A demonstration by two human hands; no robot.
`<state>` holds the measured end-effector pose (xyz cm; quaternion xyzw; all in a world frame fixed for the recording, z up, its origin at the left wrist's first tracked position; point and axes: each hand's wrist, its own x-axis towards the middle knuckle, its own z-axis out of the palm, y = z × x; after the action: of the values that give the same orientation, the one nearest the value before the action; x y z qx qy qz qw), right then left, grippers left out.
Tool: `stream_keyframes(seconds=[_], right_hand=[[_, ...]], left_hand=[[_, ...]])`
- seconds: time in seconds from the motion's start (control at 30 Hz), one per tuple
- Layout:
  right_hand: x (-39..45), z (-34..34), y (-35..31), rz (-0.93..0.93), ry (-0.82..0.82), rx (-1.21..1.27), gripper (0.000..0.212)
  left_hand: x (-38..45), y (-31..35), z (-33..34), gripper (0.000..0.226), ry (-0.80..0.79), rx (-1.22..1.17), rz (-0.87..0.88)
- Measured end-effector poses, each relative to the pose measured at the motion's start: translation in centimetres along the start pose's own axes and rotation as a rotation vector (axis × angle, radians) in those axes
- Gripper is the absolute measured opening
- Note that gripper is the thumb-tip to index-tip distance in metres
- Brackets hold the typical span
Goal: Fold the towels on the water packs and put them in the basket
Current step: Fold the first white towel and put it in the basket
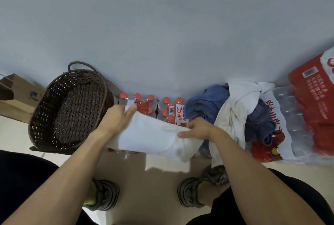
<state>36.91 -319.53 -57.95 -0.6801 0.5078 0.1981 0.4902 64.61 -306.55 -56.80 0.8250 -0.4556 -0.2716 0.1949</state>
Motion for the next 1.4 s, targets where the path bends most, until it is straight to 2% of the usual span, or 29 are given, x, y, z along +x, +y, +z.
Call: stream_keyframes(seconds=[0.1,0.17,0.27,0.37,0.43,0.5,0.57,0.63,0.7,0.77,0.83,0.9,1.03,1.17,1.3,1.4], right_hand=[[0.7,0.4,1.1,0.030,0.248,0.430,0.038],[1.3,1.3,2.0,0.119,0.287,0.612,0.031],[2.0,2.7,3.3,0.225,0.321,0.517,0.030],[2.6,2.7,3.1,0.109,0.488,0.526,0.031],[3.2,2.4,2.9,0.107,0.537,0.639,0.039],[3.8,2.3,3.0,0.228,0.502,0.650,0.039],[4.0,2.6,3.1,0.339,0.460,0.468,0.051],[4.0,3.4,2.6,0.369,0.492,0.298,0.072],[4.0,4.3,2.3,0.361,0.496,0.242,0.091],[3.8,4.9,2.1,0.378,0.470,0.224,0.098],[3.9,4.9,2.2,0.372,0.451,0.239,0.081],[3.9,4.8,2.4,0.358,0.419,0.291,0.063],[3.8,4.8,2.4,0.281,0.398,0.379,0.046],[3.3,3.9,2.7,0.203,0.409,0.587,0.029],[2.7,2.9,3.5,0.158,0.483,0.614,0.033],[2.2,2.0,3.9,0.165,0.532,0.543,0.037]], left_hand=[[0.4,-2.4,2.4,0.053,-0.028,-0.145,-0.215],[0.5,-3.4,3.9,0.042,-0.006,-0.329,-0.354],[0.6,-4.7,5.7,0.026,-0.016,-0.387,-0.423],[1.1,-5.2,6.1,0.025,0.066,-0.364,-0.416],[1.5,-5.0,6.1,0.028,0.131,-0.340,-0.387],[1.4,-4.1,6.1,0.031,0.184,-0.273,-0.365],[0.7,-3.3,6.7,0.039,0.255,0.005,-0.277],[-0.5,-2.0,7.9,0.042,0.267,0.225,-0.063],[-1.8,-1.0,9.7,0.046,0.181,0.233,0.188],[-3.0,-1.2,11.4,0.057,0.017,0.280,0.285],[-3.6,-2.6,12.5,0.062,-0.095,0.426,0.308],[-3.7,-3.6,12.9,0.063,-0.134,0.506,0.320],[-3.5,-3.5,13.0,0.063,-0.140,0.514,0.307],[-3.6,-3.1,13.0,0.064,-0.130,0.526,0.290],[-3.1,-1.9,13.1,0.060,-0.131,0.463,0.300],[-3.3,-1.4,13.6,0.060,-0.135,0.460,0.334]])
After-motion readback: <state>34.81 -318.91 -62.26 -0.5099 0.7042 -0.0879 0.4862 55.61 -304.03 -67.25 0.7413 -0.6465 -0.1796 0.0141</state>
